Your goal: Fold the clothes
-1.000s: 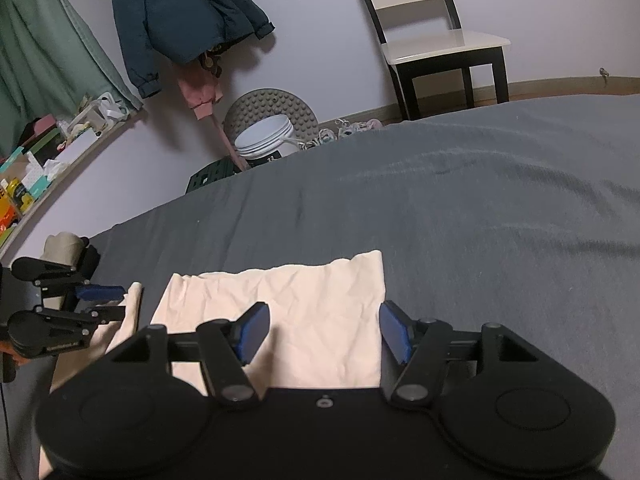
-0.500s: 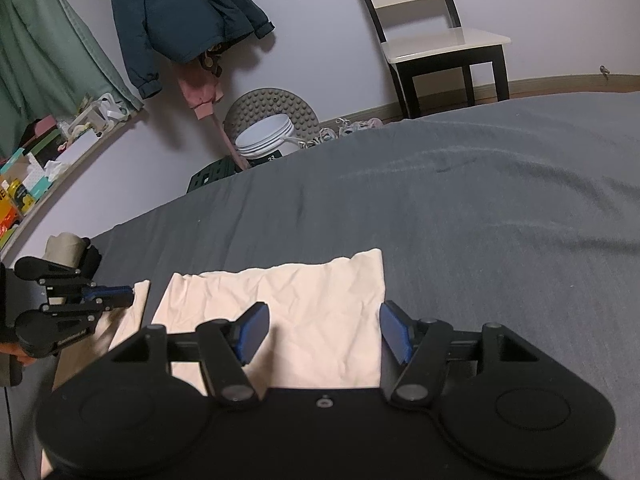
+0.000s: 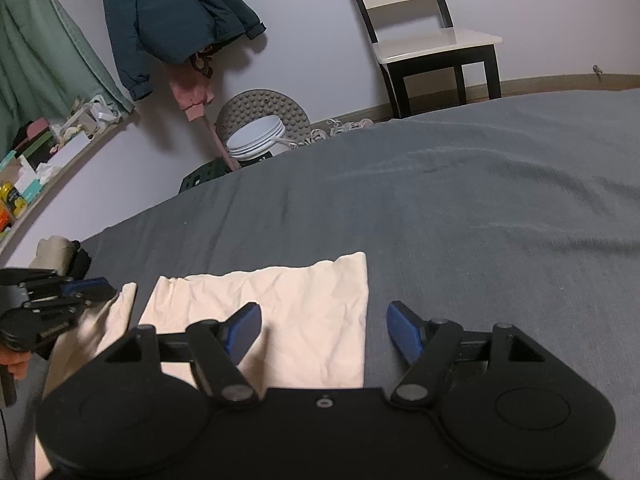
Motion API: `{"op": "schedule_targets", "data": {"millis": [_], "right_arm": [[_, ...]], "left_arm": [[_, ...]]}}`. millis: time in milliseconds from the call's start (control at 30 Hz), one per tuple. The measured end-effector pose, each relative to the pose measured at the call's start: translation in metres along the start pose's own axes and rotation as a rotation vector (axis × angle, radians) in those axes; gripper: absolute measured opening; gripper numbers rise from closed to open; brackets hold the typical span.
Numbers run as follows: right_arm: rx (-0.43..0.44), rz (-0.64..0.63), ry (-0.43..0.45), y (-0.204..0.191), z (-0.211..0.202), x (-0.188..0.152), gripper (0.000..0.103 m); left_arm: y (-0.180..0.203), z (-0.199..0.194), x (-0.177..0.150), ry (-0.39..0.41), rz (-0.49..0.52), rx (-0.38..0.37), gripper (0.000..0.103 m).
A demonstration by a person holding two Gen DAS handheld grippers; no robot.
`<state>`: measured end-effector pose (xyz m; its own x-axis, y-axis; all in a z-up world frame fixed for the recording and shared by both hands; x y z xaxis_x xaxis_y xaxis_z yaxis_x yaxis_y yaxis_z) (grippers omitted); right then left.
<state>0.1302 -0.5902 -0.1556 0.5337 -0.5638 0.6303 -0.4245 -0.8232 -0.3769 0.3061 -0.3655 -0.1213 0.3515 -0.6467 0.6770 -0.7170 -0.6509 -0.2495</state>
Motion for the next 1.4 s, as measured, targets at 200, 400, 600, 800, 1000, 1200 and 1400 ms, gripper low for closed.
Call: {"op": "schedule_targets", "data": {"millis": [200,400,600,800,1000,1200,1400], "right_arm": [[0.030,0.028,-0.008,0.004,0.002,0.003,0.066],[0.041,0.093,-0.007,0.012,-0.003,0.006,0.060],[0.080,0.067,0.044,-0.007,-0.021,0.017,0.061],[0.208,-0.017,0.037,-0.061,-0.037,0.016,0.061],[0.389,-0.087,0.042,-0.140,-0.090,0.016,0.061],[0.506,-0.145,0.078,-0.205,-0.172,0.007,0.063],[0.595,-0.149,0.113,-0.243,-0.271,0.017,0.077]], "left_arm": [[0.010,-0.060,-0.017,0.107,-0.229,-0.115,0.042],[0.077,-0.125,-0.060,0.170,-0.150,-0.168,0.085],[0.068,-0.152,-0.117,0.080,-0.141,0.016,0.085],[0.007,-0.198,-0.181,-0.026,-0.541,0.169,0.085],[-0.028,-0.247,-0.223,-0.023,-0.928,0.241,0.085],[-0.003,-0.270,-0.256,-0.029,-1.203,0.102,0.085],[0.036,-0.265,-0.274,-0.190,-1.078,0.038,0.085]]}}
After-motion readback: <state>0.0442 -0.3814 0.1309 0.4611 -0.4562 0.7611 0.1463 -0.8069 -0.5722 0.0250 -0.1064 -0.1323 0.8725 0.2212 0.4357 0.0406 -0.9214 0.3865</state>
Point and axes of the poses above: each gripper's, at about its wrist camera, not at the fingertips, and z roughly the way its jaws point, y to its right, x to its top, the point moved 9 cm from there along z, roughly the way its jaws point, and after that the axes turned 2 degrees about -y, right-handed, at the moved point
